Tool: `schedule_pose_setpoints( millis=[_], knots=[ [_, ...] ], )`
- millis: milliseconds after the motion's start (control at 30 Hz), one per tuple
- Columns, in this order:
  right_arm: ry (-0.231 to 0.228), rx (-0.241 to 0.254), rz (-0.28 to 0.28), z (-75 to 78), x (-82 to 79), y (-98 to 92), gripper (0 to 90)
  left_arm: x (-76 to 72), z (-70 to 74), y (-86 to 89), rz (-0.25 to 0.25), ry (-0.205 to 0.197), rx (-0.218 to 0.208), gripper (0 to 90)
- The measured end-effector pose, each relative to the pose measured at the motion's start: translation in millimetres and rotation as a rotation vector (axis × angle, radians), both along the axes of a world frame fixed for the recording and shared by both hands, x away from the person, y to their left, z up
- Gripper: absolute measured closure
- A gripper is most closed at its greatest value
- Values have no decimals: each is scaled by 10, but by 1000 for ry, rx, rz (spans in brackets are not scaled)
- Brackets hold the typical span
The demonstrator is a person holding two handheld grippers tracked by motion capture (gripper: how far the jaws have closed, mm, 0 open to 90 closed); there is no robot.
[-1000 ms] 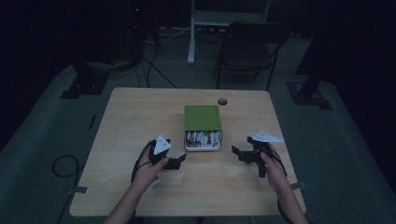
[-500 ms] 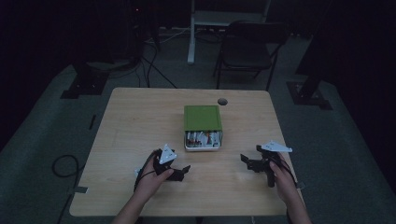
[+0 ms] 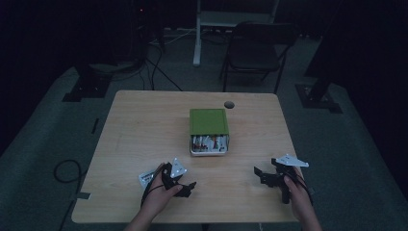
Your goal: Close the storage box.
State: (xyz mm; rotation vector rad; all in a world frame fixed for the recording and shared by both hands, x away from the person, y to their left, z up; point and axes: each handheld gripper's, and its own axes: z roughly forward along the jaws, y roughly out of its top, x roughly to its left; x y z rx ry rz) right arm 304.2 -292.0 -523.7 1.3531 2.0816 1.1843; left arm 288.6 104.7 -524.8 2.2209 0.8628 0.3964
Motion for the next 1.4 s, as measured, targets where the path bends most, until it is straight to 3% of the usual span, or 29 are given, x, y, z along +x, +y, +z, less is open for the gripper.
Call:
schedule_pose_setpoints(
  millis=[200, 333, 500, 633, 733, 1000, 1167, 1333, 1400],
  knots=[
    [46, -81, -15, -88, -35, -35, 106, -50, -30, -24, -7, 11, 23, 148],
    [65, -107, -45, -124, -33, -48, 106, -63, -53, -29, -2, 21, 30, 148],
    [88, -141, -109, -159, -51, -75, 105, -75, -95, -38, 4, 34, 43, 148],
    [117, -150, -202, -190, -65, -132, 106, -85, -125, -66, -4, 46, 49, 148],
    [131, -169, -242, -210, -62, -170, 106, -92, -139, -88, -7, 54, 44, 148],
    [150, -165, -266, -238, -46, -184, 105, -101, -163, -113, -4, 58, 46, 149],
    [128, -156, -281, -260, -46, -166, 105, -126, -198, -120, 18, 33, 19, 140],
    [115, -151, -287, -272, -51, -160, 105, -146, -224, -133, 60, 24, 6, 92],
    [115, -151, -287, -272, -51, -161, 105, -164, -227, -149, 111, 29, 13, 72]
  ],
)
